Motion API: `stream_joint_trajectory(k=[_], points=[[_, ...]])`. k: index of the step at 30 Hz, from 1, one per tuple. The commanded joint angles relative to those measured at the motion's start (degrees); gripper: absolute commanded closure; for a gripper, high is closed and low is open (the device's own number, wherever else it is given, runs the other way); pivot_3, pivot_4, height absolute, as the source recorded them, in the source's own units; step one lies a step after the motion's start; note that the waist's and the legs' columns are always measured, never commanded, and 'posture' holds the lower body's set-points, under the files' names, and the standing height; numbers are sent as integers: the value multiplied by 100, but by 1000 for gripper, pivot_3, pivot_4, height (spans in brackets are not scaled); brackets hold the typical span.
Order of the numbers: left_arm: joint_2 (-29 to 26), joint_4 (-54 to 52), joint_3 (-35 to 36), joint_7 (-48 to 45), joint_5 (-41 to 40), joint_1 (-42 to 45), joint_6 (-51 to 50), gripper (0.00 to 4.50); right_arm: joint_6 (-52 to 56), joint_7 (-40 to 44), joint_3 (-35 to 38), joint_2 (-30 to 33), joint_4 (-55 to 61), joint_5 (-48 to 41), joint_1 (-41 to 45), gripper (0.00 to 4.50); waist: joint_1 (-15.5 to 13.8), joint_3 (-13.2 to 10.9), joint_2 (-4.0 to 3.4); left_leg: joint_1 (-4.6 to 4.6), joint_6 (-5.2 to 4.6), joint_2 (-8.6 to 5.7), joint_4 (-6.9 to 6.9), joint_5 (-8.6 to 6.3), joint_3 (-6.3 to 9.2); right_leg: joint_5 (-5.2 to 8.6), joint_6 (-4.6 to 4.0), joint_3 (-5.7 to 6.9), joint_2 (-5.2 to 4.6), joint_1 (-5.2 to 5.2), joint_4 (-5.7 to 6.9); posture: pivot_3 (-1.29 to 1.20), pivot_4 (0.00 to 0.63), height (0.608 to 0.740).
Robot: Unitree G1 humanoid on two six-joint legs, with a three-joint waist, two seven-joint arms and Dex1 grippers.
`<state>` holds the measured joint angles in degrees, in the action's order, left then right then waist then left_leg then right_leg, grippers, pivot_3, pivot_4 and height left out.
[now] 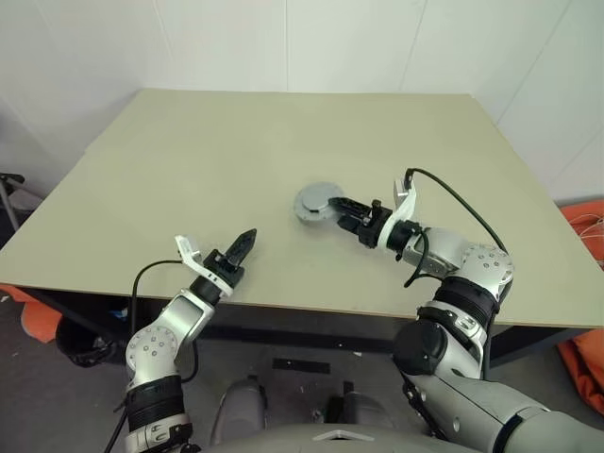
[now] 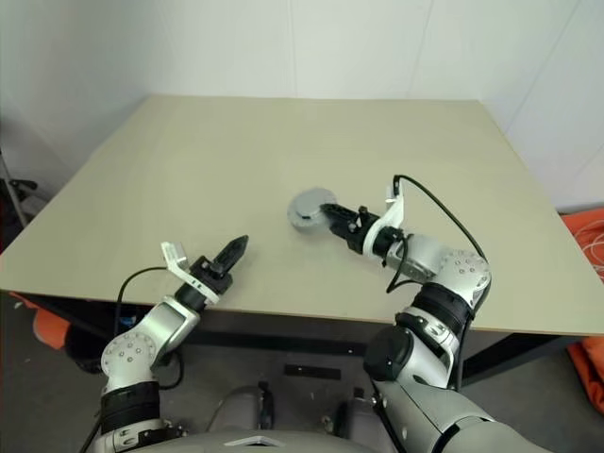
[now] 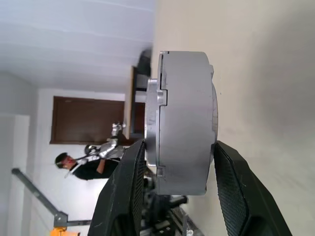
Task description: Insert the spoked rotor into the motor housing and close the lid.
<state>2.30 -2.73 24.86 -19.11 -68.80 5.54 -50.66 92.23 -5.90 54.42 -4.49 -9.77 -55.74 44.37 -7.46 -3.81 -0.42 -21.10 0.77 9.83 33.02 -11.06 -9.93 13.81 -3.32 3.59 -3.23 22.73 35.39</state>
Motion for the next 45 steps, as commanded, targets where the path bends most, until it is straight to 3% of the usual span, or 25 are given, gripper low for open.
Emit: stream_joint_trajectory(k=[1, 14, 22, 32, 45], points=[[5, -289, 15, 210, -750, -39, -226, 4113, 27, -326, 0, -215, 410, -936, 355, 2514, 5, 0, 0, 1, 0, 0, 0, 0, 1, 1, 3, 0, 0, -2, 0, 0, 0, 740], [10, -392, -353, 999, -1694, 229, -148, 71, -181, -1497, -414, -354, 397, -2242, 96, 2514, 22, 0, 0, 17, 18, -5, 4, 10, 12, 0, 52, -1, 0, -32, -12, 0, 0, 740], [166, -31, -521, 1182, -2040, 589, -72, 28, -971, -2335, -1455, -249, 530, -3706, -393, 2514, 21, 1, 1, 15, 23, -6, 8, 13, 14, -5, 62, -1, -1, -35, -15, 0, 0, 740], [295, 221, -589, 1112, -2295, 910, 111, 28, -2489, -3109, -3240, 567, 929, -5621, -1078, 2514, 22, 1, 2, 12, 23, -7, 18, 13, 20, -13, 76, 0, -1, -45, -22, 0, 0, 740], [341, 572, -769, 865, -2012, 1140, 265, 28, -3084, -2792, -3907, 854, 1305, -5726, -1338, 2514, 27, 2, 3, 1, 23, -10, 28, 13, 25, -25, 96, 0, -2, -52, -41, 0, 0, 740]])
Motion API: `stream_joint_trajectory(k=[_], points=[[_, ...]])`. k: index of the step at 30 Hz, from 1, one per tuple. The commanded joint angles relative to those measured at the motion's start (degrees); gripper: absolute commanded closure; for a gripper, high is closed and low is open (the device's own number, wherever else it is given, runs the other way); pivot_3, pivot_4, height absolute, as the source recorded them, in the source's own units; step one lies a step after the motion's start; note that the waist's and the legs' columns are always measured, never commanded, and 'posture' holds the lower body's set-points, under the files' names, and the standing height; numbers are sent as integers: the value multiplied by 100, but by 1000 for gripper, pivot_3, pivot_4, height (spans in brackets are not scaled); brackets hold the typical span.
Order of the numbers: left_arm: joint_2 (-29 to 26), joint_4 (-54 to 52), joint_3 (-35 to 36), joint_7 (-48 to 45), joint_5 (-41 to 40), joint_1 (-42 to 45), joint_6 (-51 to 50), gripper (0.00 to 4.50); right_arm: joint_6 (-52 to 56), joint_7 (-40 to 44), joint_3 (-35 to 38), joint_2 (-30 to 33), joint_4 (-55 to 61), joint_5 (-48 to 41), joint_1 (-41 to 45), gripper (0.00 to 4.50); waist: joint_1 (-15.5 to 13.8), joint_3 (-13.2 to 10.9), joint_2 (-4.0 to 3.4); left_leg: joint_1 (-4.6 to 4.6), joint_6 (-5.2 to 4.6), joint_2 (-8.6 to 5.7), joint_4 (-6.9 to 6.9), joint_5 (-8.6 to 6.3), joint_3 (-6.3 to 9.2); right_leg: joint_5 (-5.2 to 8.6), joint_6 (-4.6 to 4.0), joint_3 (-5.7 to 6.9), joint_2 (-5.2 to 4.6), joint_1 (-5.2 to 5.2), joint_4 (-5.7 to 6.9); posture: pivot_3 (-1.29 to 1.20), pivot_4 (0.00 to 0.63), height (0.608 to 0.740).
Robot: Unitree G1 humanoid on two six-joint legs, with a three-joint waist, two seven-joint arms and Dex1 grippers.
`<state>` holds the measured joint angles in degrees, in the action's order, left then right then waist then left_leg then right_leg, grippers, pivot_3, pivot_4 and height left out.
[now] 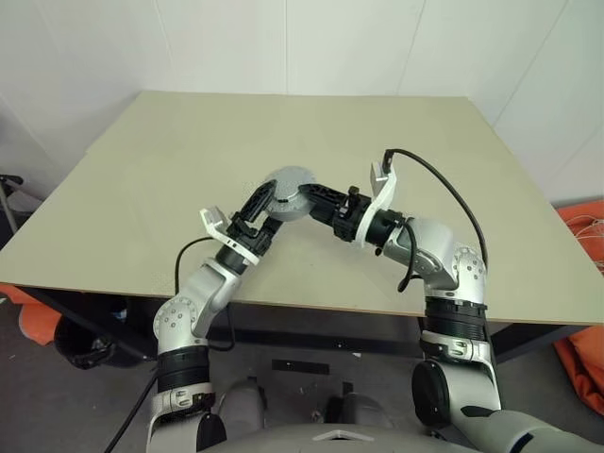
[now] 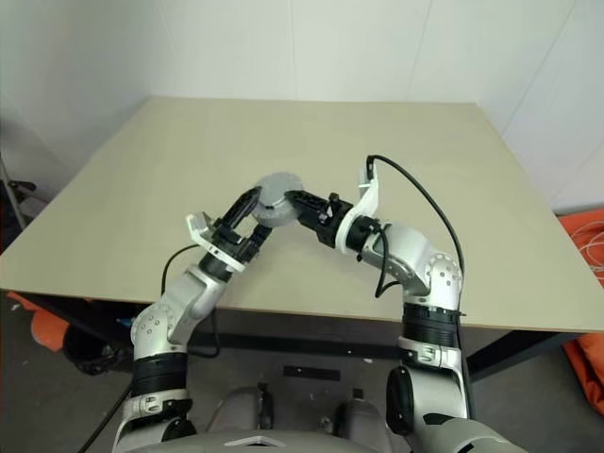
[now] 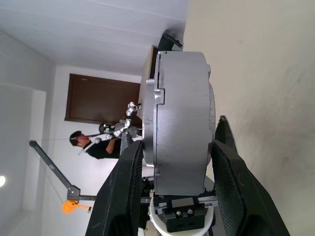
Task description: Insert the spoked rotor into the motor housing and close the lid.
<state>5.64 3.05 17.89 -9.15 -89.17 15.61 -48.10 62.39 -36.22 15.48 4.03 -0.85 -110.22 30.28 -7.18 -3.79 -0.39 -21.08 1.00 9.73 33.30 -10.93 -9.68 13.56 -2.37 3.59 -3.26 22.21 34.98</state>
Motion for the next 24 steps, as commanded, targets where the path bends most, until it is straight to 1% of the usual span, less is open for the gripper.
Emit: stream_joint_trajectory(k=[1, 6, 9, 11, 14, 15, 24], points=[[3, 23, -68, -150, 40, 151, 21, 28, -114, 252, -31, 14, 422, -278, 63, 2514, 0, 0, 0, 0, 0, 0, 0, 0, 0, 0, 0, 0, 0, 0, 0, 0, 0, 740], [-4, 99, -60, -191, 81, 178, 44, 28, -155, 309, -101, 60, 463, -278, 25, 2514, -2, 0, 0, -1, 0, 0, 2, 0, 2, -1, 1, 0, 0, 0, -1, 0, 0, 740], [-4, 144, -37, -194, 96, 194, 69, 606, -174, 322, -136, 54, 480, -278, 20, 2514, -2, 0, 1, -1, 0, 0, 2, 0, 2, -1, 2, 0, 0, 0, 0, 0, 0, 740], [-12, 176, -27, -207, 108, 202, 71, 1177, -189, 330, -155, 51, 486, -278, 19, 2514, -2, 0, 1, -2, 0, 0, 3, 0, 2, -1, 2, 1, 0, 0, 0, 0, 0, 740], [-27, 226, -20, -276, 135, 199, 60, 2197, -195, 349, -171, 38, 511, -278, 10, 2514, -2, 1, 1, -2, 0, -1, 4, 0, 2, -2, 2, 1, 0, -1, 0, 0, 0, 740], [-30, 235, -18, -292, 139, 199, 56, 2330, -197, 351, -173, 34, 517, -278, 8, 2514, -3, 1, 1, -2, 0, -1, 4, 0, 2, -2, 2, 1, 0, -1, 0, 0, 0, 740], [-53, 312, 5, -418, 158, 205, 51, 2334, -282, 331, -149, 71, 476, -278, -81, 2514, -4, 1, 1, -2, 0, -1, 4, 0, 3, -2, 2, 1, -1, -2, 0, 0, 0, 740]])
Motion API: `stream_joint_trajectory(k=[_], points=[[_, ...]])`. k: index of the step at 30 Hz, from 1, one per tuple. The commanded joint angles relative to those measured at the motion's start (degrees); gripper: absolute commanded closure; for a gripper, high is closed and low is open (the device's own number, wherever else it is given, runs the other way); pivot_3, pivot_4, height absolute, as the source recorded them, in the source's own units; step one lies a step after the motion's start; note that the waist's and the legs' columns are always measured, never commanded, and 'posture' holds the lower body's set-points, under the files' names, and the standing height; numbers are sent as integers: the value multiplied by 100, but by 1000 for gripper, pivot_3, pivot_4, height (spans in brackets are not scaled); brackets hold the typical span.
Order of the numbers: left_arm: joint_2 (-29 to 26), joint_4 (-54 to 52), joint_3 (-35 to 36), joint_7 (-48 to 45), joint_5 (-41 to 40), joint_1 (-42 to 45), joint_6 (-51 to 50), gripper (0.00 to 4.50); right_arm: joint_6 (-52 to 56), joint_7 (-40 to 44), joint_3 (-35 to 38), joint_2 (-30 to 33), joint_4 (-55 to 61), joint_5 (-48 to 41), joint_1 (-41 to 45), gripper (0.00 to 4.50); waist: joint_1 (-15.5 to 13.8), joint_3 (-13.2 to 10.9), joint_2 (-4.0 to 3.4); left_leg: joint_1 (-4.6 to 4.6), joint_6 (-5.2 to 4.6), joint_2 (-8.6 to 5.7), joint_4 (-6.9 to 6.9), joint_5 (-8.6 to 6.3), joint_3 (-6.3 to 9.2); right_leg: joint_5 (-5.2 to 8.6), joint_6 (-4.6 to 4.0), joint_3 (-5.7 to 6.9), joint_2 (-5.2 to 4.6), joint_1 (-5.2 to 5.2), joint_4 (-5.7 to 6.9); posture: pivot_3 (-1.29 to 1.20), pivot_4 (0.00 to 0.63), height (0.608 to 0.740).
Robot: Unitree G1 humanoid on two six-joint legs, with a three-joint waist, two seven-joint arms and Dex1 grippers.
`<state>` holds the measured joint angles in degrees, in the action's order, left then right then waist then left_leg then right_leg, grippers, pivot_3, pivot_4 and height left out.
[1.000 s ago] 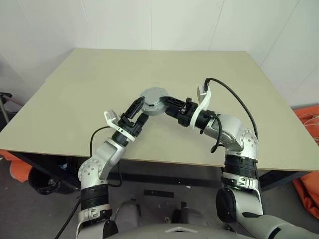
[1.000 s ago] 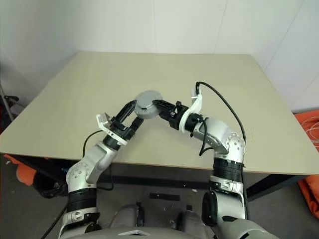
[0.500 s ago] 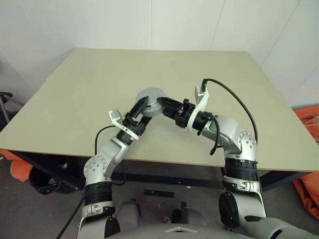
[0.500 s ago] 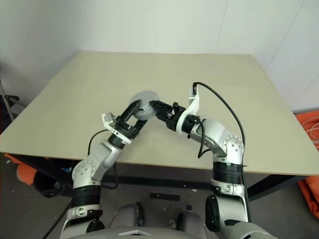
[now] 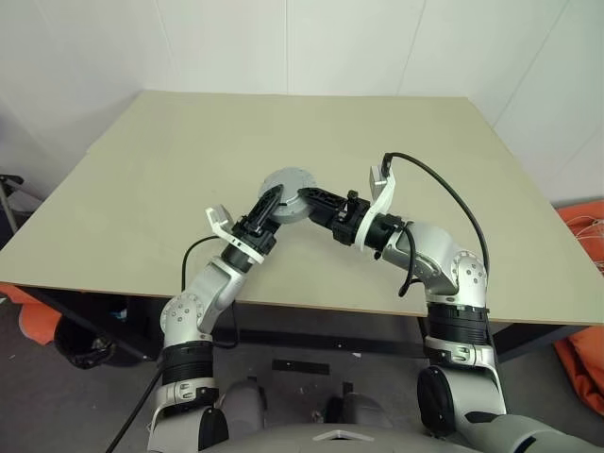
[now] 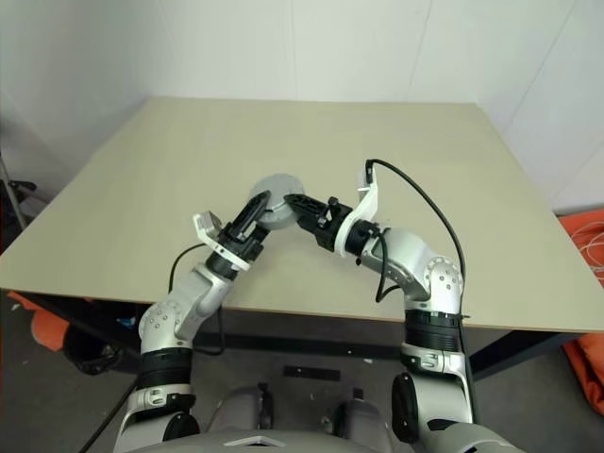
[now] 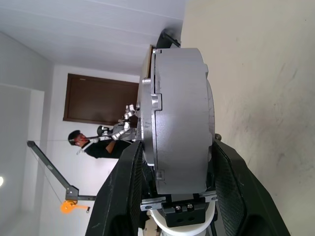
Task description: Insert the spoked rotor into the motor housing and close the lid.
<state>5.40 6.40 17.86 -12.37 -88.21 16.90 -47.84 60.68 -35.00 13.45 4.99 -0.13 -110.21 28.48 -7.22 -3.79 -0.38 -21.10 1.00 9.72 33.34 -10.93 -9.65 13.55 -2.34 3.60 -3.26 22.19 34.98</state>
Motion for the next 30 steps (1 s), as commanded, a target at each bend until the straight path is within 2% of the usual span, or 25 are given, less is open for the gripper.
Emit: stream_joint_trajectory(k=[1, 4, 6, 8, 12, 23, 30], points=[[-30, -18, 17, -110, 71, 73, 36, 2334, -134, 212, 50, 25, 373, -279, 65, 2514, 0, 0, 0, 0, 0, 0, 0, 0, 0, 0, 0, 0, 0, 0, 0, 0, 0, 740], [-31, -7, 43, -141, 95, 63, 64, 2334, -169, 270, 49, 71, 337, -279, 16, 2514, -3, 0, 0, 0, 0, 0, 1, 0, 0, 0, 0, 0, 0, -1, 0, 0, 0, 740], [-34, 0, 55, -159, 116, 58, 73, 2334, -193, 298, 39, 97, 323, -279, 1, 1820, -3, 0, 0, 0, 0, 0, 1, 0, 1, 0, 0, 0, 0, -1, 0, 0, 0, 740], [-37, 7, 63, -178, 132, 55, 76, 2343, -208, 327, 21, 121, 312, -279, -7, 1433, 1, 0, 0, 0, 0, 0, 1, 0, 1, 0, 0, 0, 0, -1, 0, 0, 0, 740], [-29, -2, 86, -200, 161, 51, 78, 2371, -282, 307, -65, 230, 305, -279, -21, 76, -2, 0, 0, 0, 0, 1, 1, 0, 1, 0, 0, 0, 1, -1, 1, 0, 0, 740], [55, -75, 301, -241, 515, 87, 538, 2371, -692, 310, -358, 817, 59, -122, -163, 0, -6, 1, 2, 0, 0, -1, 7, 0, 5, -1, 2, 2, -1, -6, 0, 0, 0, 740], [129, -214, 552, 273, 1652, 287, 1985, 2371, -712, 492, -427, 959, -131, 86, -166, 0, 1, 1, 3, -2, -1, -1, 10, 0, 8, -2, 3, 3, 1, -8, 0, 0, 0, 740]])
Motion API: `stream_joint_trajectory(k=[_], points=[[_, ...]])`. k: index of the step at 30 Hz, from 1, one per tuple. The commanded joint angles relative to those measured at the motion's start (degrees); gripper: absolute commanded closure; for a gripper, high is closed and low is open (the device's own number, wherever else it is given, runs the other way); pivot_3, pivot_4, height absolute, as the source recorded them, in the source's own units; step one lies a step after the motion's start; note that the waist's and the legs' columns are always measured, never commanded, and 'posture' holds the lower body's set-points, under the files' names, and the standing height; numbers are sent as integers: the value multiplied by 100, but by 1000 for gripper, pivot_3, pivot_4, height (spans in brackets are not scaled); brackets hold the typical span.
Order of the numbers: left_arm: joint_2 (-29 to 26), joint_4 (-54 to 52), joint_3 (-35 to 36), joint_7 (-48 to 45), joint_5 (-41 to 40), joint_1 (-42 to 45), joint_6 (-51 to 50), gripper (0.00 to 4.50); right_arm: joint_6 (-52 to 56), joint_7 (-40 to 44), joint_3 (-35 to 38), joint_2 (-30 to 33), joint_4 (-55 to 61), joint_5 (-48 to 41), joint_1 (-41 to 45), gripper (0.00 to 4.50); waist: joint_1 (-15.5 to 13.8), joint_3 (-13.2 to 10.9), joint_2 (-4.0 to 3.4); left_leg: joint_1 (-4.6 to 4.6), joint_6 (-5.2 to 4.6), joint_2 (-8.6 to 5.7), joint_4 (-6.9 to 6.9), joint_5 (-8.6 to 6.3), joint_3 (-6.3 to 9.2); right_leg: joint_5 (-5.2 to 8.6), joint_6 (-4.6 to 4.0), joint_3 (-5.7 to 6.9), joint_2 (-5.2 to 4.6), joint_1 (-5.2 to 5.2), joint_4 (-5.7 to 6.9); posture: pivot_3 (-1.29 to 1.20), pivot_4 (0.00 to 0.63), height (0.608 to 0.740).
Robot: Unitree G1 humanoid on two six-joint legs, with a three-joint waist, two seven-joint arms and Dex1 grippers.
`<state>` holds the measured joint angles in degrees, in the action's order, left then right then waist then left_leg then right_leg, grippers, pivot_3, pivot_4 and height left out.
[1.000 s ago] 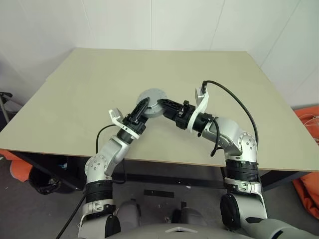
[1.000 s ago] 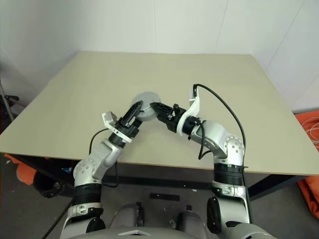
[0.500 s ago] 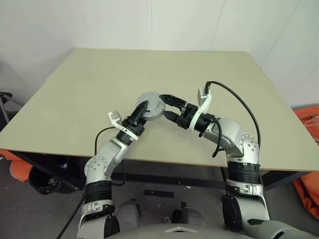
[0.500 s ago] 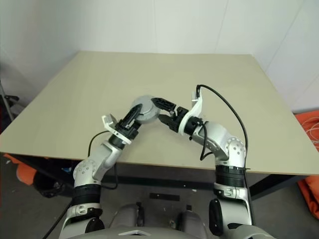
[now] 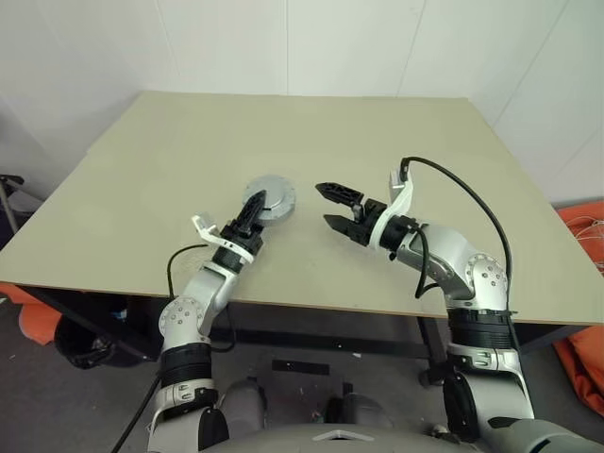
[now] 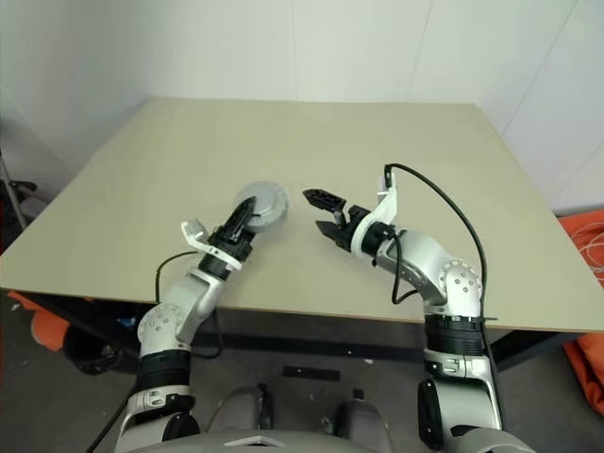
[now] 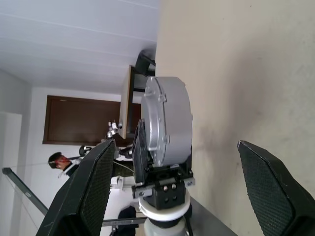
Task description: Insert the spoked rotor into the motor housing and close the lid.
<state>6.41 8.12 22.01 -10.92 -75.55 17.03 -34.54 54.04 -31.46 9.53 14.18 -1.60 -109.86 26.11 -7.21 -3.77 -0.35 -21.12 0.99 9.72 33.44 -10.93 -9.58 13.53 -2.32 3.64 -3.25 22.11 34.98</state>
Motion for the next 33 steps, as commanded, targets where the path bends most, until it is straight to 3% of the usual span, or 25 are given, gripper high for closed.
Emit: stream_joint_trajectory(k=[1, 10, 27, 33], points=[[39, -395, 186, 181, 498, 317, 841, 2371, -49, 159, -43, 43, -3, 74, 75, 0, -1, 0, 1, -2, 0, 0, 1, 0, 2, 0, 1, 1, 0, 0, -1, 0, 0, 740], [-31, -50, 703, 929, 1222, 795, 2028, 2371, -34, 231, -112, 2, -38, 156, 111, 0, -1, 1, 3, -48, -5, 1, 57, -3, 60, -2, 1, 44, -1, -1, 3, 0, 0, 740], [11, 606, 1032, 1393, 1269, 1005, 2123, 2371, -164, 162, -121, 27, 60, 94, 123, 0, 2, 3, 11, -55, -6, 2, 86, -3, 86, -16, 6, 64, -5, -17, 8, 0, 0, 740], [48, 616, 1111, 1760, 1333, 1055, 2254, 487, -142, 219, -118, 41, 23, 119, 136, 0, 0, 3, 12, -54, -5, 3, 87, -3, 86, -16, 6, 64, -6, -18, 9, 0, 0, 740]])
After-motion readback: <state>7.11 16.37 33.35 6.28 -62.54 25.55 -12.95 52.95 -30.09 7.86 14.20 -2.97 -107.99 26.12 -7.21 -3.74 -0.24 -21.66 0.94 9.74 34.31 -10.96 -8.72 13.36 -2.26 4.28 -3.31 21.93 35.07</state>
